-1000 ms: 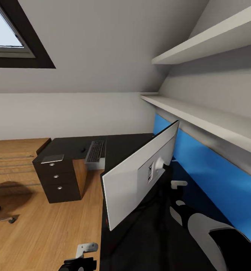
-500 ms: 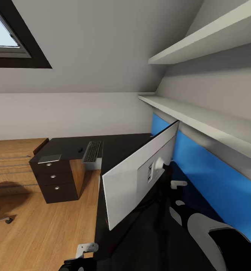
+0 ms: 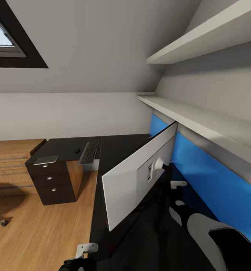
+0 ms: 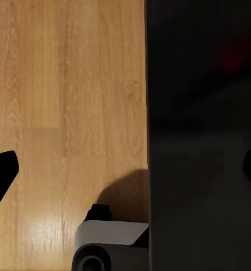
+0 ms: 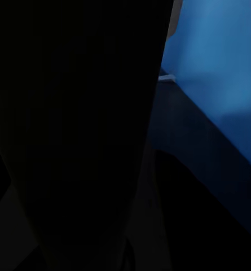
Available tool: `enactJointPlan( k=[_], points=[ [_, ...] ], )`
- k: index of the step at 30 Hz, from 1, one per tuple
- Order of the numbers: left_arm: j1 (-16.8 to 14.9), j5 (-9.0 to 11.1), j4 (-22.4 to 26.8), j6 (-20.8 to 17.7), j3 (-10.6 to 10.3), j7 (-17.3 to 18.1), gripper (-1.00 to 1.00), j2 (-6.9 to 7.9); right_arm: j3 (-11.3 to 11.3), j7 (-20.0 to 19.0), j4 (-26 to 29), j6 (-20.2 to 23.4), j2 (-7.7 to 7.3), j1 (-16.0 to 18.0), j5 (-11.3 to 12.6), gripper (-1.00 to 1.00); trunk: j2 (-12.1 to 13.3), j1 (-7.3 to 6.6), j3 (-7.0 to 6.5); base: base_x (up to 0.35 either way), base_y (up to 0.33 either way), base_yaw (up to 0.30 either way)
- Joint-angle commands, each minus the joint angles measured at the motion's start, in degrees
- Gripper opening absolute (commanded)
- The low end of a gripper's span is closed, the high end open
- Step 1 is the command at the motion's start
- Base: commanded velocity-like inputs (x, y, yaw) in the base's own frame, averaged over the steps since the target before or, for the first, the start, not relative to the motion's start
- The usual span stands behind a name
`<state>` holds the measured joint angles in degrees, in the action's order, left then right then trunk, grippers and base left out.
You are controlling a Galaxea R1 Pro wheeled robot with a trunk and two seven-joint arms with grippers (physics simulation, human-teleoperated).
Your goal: In the bedroom, organize the workspace by keeping the computer under the desk, ensuring the monitor is on the desk, placing the keyboard on the desk next to the monitor, placing the mouse on the desk next to the keyboard, moving the folder from the swivel chair onto the desk next to the mouse, stacking the notebook on top of the folder with the pen on top of the notebook, and positioning the swivel chair next to the desk.
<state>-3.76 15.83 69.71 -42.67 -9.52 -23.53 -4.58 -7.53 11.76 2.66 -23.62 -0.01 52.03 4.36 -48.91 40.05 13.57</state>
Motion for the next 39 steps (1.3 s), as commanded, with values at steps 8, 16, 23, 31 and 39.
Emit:
enactJointPlan(
  k=[8, 16, 23, 31, 39],
  points=[
    [0.0, 0.6, 0.1, -0.1, -0.1, -0.6, 1.0, 0.01, -0.3, 0.1, 0.0, -0.2, 0.05, 0.1, 0.2, -1.0, -0.1, 0.01, 0.07, 0.01, -0.009, 0.0],
    [-0.1, 0.6, 0.1, -0.1, -0.1, -0.5, 1.0, 0.01, -0.3, 0.1, 0.0, -0.2, 0.1, 0.1, 0.2, -1.0, -0.1, 0.01, 0.07, 0.056, -0.07, 0.0],
    [-0.1, 0.6, 0.1, -0.1, -0.1, -0.6, 1.0, 0.01, -0.4, 0.1, 0.0, -0.2, 0.16, 0.1, 0.3, -1.0, -0.1, 0.01, 0.07, 0.025, -0.028, 0.003],
    [-0.1, 0.6, 0.1, -0.1, 0.0, -0.5, 1.0, 0.01, -0.4, 0.2, 0.1, -0.2, 0.19, 0.1, 0.3, -1.0, -0.1, 0.01, 0.07, 0.0, -0.004, 0.097],
    [-0.1, 0.6, 0.1, -0.1, -0.1, -0.5, 1.0, 0.01, -0.4, 0.2, 0.1, -0.1, 0.19, 0.1, 0.3, -1.0, -0.1, 0.01, 0.07, 0.0, -0.033, 0.003]
  ],
)
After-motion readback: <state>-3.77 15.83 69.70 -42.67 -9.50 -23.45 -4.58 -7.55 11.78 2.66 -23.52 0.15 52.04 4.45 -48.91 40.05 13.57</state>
